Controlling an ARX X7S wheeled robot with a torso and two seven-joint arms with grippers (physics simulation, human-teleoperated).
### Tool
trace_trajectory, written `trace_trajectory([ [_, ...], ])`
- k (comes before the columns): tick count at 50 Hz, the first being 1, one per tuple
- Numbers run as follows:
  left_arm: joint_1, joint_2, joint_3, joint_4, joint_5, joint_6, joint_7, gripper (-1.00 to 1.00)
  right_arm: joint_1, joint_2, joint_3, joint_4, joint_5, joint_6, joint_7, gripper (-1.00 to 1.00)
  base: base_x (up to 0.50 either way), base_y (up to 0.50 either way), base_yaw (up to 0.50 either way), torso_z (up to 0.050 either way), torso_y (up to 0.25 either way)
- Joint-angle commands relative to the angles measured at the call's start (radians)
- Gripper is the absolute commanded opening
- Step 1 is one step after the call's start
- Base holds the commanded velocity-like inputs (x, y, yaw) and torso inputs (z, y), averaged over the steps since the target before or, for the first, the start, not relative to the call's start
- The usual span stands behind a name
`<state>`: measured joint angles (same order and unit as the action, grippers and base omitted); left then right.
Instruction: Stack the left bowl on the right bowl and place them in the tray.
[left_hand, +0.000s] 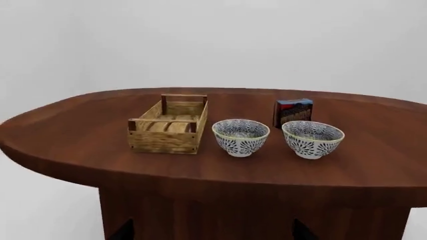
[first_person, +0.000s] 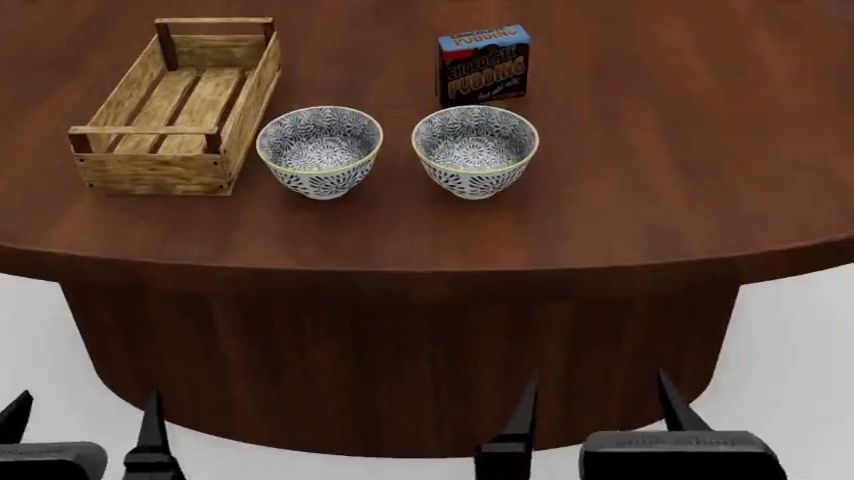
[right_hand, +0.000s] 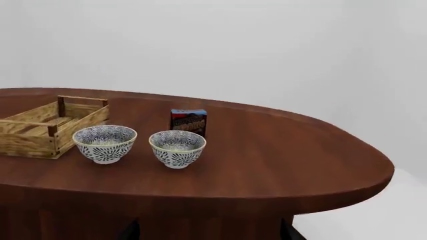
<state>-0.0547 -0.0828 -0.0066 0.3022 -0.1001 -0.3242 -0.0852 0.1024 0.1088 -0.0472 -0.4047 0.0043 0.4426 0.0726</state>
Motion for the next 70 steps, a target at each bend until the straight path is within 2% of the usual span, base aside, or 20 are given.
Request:
trace_trajectory([
  [1,-0.065,-0.056,-0.038,0.271,-0.052,-0.279,-0.045,1.00,0.080,0.051,0.007,-0.255,-0.007,0.311,0.012,1.00,0.00,0.00,0.00,0.000,0.000],
  [15,-0.153,-0.098,-0.087,0.489,-0.116,-0.522,-0.065,1.00,0.166,0.062,0.048,-0.443,0.007,0.522,0.016,1.00,0.00,0.00,0.00,0.000,0.000],
  [19,-0.162,-0.099,-0.094,0.519,-0.133,-0.550,-0.066,1.00,0.212,0.108,-0.024,-0.497,-0.057,0.634,0.060,1.00,0.00,0.00,0.00,0.000,0.000],
  [23,-0.163,-0.098,-0.096,0.527,-0.141,-0.552,-0.069,1.00,0.223,0.111,-0.048,-0.507,-0.070,0.657,0.074,1.00,0.00,0.20,0.00,0.000,0.000],
  [61,-0.175,-0.108,-0.067,0.538,-0.171,-0.563,-0.094,1.00,0.224,0.092,-0.033,-0.458,-0.030,0.628,0.074,1.00,0.00,0.50,0.00,0.000,0.000],
  [68,-0.163,-0.110,-0.063,0.528,-0.171,-0.544,-0.096,1.00,0.227,0.105,-0.066,-0.460,-0.050,0.643,0.094,1.00,0.00,0.05,0.00,0.000,0.000],
  [70,-0.159,-0.110,-0.063,0.531,-0.173,-0.543,-0.097,1.00,0.222,0.082,-0.026,-0.466,-0.028,0.637,0.086,1.00,0.00,0.00,0.00,0.000,0.000],
])
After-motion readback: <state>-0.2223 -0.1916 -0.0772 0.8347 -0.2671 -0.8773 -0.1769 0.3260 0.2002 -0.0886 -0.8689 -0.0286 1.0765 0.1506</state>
